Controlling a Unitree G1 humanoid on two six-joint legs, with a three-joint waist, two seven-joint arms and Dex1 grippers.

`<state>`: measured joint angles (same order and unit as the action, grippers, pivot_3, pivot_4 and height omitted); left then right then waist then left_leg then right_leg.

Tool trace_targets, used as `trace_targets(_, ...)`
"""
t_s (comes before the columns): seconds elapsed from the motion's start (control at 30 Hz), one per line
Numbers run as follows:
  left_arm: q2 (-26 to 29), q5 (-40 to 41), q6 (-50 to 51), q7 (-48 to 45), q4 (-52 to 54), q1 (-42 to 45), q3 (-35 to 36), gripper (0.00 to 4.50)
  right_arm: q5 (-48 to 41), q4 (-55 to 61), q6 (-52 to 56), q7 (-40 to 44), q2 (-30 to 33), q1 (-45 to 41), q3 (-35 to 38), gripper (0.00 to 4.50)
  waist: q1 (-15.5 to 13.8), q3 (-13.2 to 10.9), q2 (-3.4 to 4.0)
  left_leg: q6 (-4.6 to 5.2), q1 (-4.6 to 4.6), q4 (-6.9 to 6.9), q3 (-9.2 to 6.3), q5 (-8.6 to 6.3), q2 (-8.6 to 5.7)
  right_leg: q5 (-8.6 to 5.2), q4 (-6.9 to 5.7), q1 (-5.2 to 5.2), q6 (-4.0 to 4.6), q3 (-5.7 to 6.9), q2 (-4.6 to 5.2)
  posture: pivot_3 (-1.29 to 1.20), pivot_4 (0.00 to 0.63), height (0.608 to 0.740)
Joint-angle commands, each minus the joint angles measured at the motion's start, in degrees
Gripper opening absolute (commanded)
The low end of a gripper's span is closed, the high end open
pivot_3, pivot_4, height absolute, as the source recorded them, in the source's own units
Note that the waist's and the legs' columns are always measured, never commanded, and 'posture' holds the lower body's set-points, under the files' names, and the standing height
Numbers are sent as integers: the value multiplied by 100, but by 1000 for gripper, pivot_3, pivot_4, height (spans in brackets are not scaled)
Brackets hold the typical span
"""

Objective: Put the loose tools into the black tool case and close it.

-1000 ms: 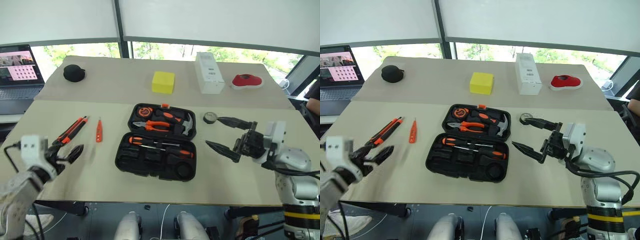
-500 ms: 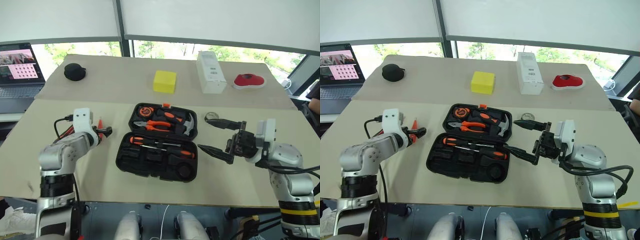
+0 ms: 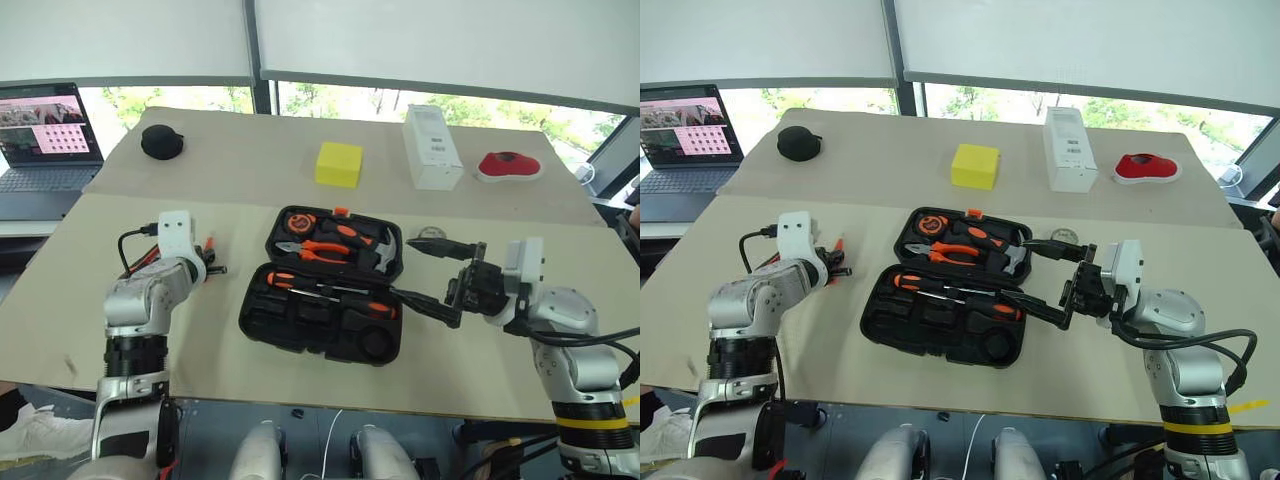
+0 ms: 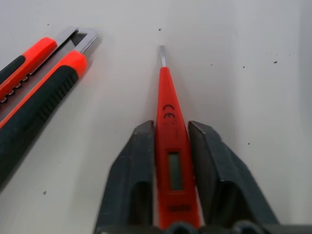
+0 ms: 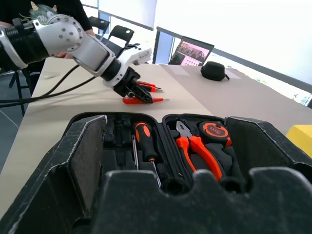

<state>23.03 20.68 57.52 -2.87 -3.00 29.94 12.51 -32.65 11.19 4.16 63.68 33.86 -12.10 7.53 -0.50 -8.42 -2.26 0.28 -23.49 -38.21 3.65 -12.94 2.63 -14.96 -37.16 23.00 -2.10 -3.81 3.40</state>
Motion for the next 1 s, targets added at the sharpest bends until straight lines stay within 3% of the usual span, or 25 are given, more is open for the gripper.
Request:
trace_targets(0.03,157,623,-542,-1293,616,-352,158,451,-61,376,33,-88,128,71,152,4500,0,0,0,0,0,0,1,0,0,0,0,0,0,0,0,0,150,740)
trace_targets(0.13,1170,278,-1774,-2743,1185,-568,-250,451,-87,498,86,-180,209,167,250,4500,8,-11,-17,-1,-21,0,4,1,5,0,0,17,1,4,-2,0,150,740)
trace_targets(0.2,1940,271,-2506,-4252,1556,-610,-708,451,-133,550,142,-220,270,201,320,4500,33,-22,-31,-8,-32,0,9,5,10,3,0,26,8,10,-10,0,150,740)
trace_targets(0.3,2564,427,-3346,-5926,1655,-510,-1203,451,-208,650,244,-228,392,312,411,4500,15,-17,-4,-11,-27,5,32,6,10,2,10,18,15,15,0,0,150,740)
trace_targets(0.37,2767,118,-4017,-6874,1354,-279,-1784,451,-309,770,312,-143,489,461,497,4500,-23,-11,10,-7,-26,5,38,4,6,1,21,13,14,15,4,0,150,740)
trace_targets(0.5,2531,-390,-4764,-7774,592,351,-2605,451,-491,1108,632,-54,755,676,478,4500,-16,-12,8,-4,-30,5,39,4,10,-1,18,17,12,13,-9,0,150,740)
trace_targets(0.63,2129,-1232,-5144,-7764,-344,999,-3248,451,-503,1442,980,-87,1000,960,377,4500,-22,-14,5,-3,-38,-6,30,5,10,-3,16,17,8,14,-19,0,150,740)
trace_targets(1.0,1767,-1875,-5255,-7822,-951,1291,-3513,451,-511,1873,1137,-549,916,1372,514,4500,34,-16,1,4,-53,-18,23,1,10,-5,13,24,1,11,-18,0,150,740)
